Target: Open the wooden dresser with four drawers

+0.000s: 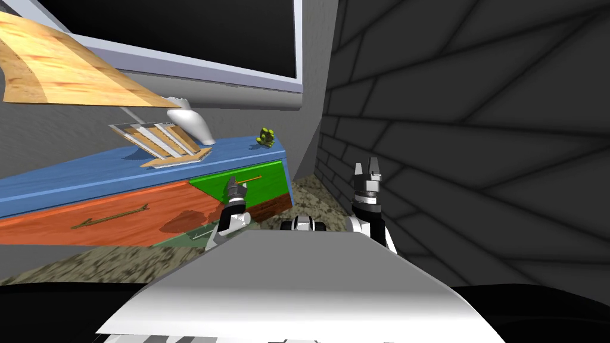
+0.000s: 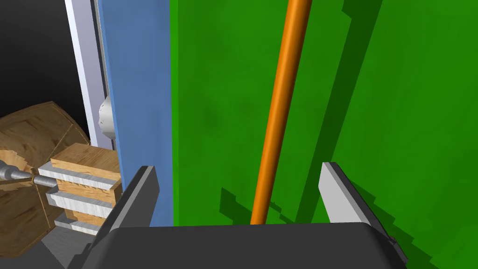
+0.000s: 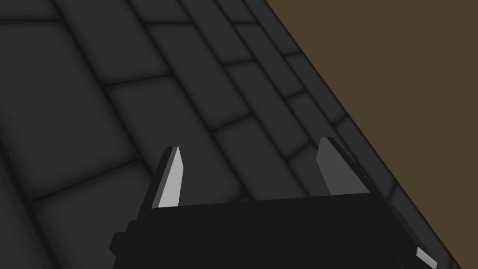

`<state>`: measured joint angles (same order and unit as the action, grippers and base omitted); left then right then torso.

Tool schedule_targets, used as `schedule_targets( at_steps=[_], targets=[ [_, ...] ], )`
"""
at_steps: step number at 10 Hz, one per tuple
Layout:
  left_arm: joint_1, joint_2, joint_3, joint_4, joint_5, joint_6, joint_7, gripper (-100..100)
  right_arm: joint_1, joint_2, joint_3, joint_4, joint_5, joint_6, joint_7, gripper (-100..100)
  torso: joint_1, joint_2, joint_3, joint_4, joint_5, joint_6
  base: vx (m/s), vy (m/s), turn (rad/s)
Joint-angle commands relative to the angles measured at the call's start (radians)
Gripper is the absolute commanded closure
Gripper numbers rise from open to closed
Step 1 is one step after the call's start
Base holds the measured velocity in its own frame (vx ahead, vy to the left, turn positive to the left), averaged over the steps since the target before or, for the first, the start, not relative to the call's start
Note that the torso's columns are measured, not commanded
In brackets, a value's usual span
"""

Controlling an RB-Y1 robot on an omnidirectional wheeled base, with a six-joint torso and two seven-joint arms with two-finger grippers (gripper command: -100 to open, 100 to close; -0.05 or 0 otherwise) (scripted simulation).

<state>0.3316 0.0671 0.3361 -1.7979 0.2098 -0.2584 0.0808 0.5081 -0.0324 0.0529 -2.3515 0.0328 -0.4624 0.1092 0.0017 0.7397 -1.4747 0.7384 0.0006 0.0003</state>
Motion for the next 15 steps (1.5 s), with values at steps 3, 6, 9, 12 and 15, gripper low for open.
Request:
schedule_targets(
  at_steps=[3, 6, 9, 12, 15],
  targets=[
    [0.003, -0.081, 0.001, -0.008, 0.001, 0.002, 0.0, -100, 0.0, 0.0, 0.0, 0.0, 0.0, 0.0, 0.0, 0, -0.002, 0.001, 0.0, 0.0, -0.001, 0.0, -0.005, -0.002, -0.001],
    [-0.067, -0.026, 0.016, 0.089, 0.026, -0.024, -0.003, -100, 0.0, 0.0, 0.0, 0.0, 0.0, 0.0, 0.0, 0, -0.002, 0.001, 0.001, 0.0, -0.001, -0.001, -0.081, -0.028, -0.092],
    [-0.138, 0.032, 0.031, 0.169, 0.052, -0.049, -0.006, -100, 0.0, 0.0, 0.0, 0.0, 0.0, 0.0, 0.0, 0, -0.002, -0.002, -0.002, -0.001, -0.001, 0.0, -0.054, -0.024, -0.075],
    [-0.186, 0.08, 0.046, 0.252, 0.078, -0.075, -0.01, -100, 0.0, 0.0, 0.0, 0.0, 0.0, 0.0, 0.0, 0, 0.0, -0.003, -0.002, -0.001, 0.0, -0.001, -0.046, -0.013, -0.072],
    [-0.208, 0.09, 0.046, 0.33, 0.078, -0.075, -0.01, -100, 0.0, 0.0, 0.0, 0.0, 0.0, 0.0, 0.0, 0, -0.002, -0.002, -0.001, -0.001, -0.001, -0.001, -0.052, -0.024, -0.019]
  ],
)
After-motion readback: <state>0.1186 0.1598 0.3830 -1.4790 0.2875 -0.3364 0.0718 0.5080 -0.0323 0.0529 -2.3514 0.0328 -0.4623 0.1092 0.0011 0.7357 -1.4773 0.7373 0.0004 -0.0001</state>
